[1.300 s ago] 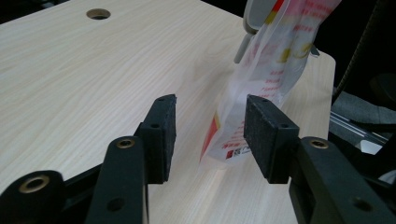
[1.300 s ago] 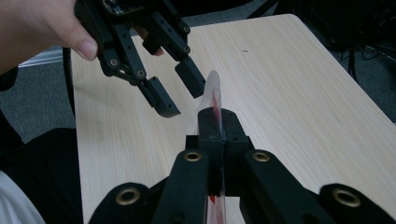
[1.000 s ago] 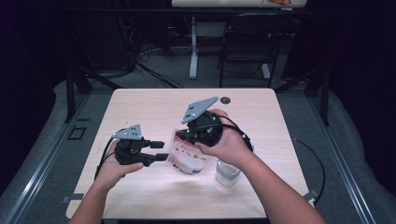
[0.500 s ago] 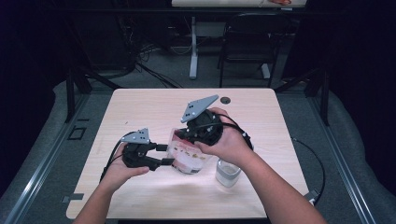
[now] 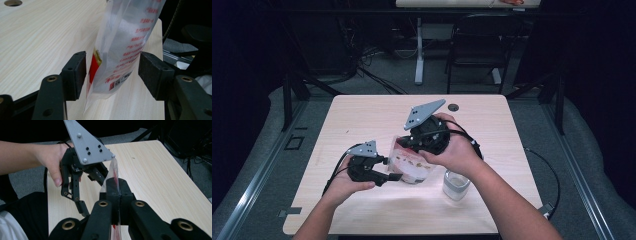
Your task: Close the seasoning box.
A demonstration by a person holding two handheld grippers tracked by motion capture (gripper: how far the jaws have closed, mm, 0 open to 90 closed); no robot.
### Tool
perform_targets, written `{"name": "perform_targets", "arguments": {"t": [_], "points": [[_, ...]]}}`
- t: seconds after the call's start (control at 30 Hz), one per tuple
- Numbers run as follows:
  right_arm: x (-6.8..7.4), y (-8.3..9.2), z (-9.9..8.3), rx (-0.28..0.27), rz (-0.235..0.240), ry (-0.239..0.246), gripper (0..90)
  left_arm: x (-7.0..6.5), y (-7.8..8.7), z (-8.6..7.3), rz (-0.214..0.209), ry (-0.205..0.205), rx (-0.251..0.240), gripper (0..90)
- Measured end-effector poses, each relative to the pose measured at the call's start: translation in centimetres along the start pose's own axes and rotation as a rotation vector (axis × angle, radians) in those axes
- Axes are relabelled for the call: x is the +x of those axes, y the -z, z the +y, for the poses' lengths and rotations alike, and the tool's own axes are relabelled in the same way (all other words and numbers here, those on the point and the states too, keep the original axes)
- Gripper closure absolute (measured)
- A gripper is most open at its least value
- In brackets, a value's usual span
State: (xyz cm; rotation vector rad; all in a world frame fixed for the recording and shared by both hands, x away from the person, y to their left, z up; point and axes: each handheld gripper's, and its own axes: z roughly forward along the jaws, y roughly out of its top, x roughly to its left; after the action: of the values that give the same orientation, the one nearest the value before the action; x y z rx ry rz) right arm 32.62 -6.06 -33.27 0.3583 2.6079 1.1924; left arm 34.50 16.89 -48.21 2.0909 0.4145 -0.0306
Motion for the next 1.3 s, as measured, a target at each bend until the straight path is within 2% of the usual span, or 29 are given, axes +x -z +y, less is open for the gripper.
{"name": "perform_targets", "arguments": {"t": [0.77, 1.07, 1.23, 1.3], "points": [[0.5, -0.2, 0.3, -0.005, 0.003, 0.018, 90.0, -0.2, -1.9, -0.3, -0.027, -0.034, 0.044, 37.5], [0.6, -0.1, 0.2, -0.016, 0.011, 0.015, 90.0, -0.2, -1.6, -0.3, -0.041, -0.05, 0.049, 48.4], [0.5, -0.1, 0.1, -0.012, 0.014, 0.014, 90.0, -0.1, -1.7, -0.5, -0.064, -0.056, 0.059, 54.1], [0.4, -0.1, 0.0, -0.006, 0.016, 0.01, 90.0, -0.2, -1.8, -0.7, -0.07, -0.058, 0.047, 54.9]]}}
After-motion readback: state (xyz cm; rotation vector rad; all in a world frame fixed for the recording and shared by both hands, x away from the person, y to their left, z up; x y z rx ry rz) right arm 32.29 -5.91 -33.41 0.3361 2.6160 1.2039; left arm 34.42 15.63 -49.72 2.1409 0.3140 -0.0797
